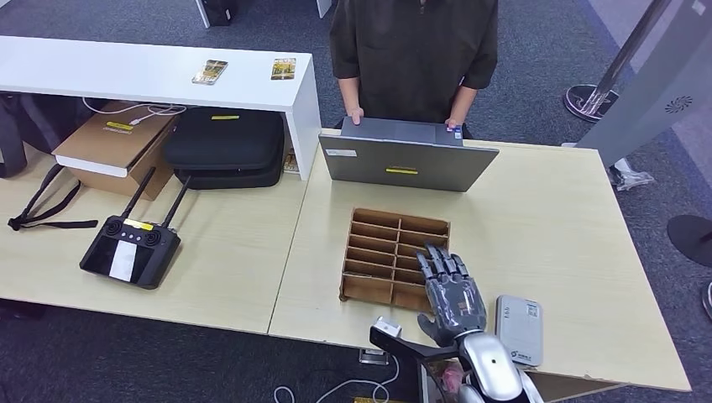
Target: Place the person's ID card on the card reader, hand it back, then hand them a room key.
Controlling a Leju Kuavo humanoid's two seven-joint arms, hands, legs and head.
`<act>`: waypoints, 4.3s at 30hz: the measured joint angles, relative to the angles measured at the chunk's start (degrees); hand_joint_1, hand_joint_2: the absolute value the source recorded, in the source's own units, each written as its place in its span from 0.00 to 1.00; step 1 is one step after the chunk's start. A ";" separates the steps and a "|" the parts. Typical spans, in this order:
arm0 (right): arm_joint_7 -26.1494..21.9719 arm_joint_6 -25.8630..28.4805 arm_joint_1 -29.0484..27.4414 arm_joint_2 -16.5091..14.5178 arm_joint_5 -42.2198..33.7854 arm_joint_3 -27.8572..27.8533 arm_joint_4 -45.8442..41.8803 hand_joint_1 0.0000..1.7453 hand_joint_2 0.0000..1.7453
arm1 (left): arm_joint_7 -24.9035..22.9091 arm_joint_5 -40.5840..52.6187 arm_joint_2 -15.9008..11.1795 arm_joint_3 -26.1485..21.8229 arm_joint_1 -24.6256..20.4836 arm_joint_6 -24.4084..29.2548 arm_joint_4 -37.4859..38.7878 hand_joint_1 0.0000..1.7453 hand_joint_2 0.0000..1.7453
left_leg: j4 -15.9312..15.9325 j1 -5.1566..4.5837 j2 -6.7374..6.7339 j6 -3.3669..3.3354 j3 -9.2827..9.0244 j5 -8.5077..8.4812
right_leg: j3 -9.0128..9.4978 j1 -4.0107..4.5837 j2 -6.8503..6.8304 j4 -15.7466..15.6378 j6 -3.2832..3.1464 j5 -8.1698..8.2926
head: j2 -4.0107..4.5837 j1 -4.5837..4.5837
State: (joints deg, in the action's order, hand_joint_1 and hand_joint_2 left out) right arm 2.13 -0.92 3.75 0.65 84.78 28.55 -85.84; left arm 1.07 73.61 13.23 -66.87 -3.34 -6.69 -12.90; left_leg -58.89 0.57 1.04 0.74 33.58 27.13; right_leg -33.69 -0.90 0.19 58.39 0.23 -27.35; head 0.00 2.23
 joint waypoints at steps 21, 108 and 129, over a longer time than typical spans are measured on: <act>0.02 -1.43 -0.16 2.74 -1.92 -0.18 -0.14 0.00 1.00 | -0.06 -0.21 -0.23 -0.02 -0.01 -0.04 0.00 0.00 0.00 | 0.00 0.00 -0.02 0.00 0.00 0.00 | 0.00 0.00 0.01 0.00 0.00 0.00 | 0.00 -0.01; -1.04 2.88 -0.89 -0.83 -1.13 -1.45 0.47 0.00 1.00 | -1.10 1.85 -0.51 2.39 -0.26 -0.01 0.00 0.00 0.00 | 0.00 0.00 -0.02 0.00 0.00 0.00 | 0.01 0.01 0.01 0.01 0.00 0.00 | 0.00 -0.01; -1.79 5.29 1.66 -0.82 -2.32 -1.73 4.55 0.00 1.00 | -1.71 2.10 -0.68 2.62 -0.50 -0.02 0.00 0.00 0.00 | 0.00 0.01 -0.02 0.00 0.00 0.00 | 0.00 0.01 0.01 0.01 0.00 -0.01 | 0.00 -0.01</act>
State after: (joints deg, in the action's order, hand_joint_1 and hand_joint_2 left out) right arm 0.34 4.37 5.41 -0.17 82.46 26.82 -81.29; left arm -0.64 75.71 12.55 -64.25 -3.84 -6.72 -12.90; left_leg -58.89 0.58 1.02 0.74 33.58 27.13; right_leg -33.69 -0.90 0.20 58.40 0.23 -27.35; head 0.00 2.23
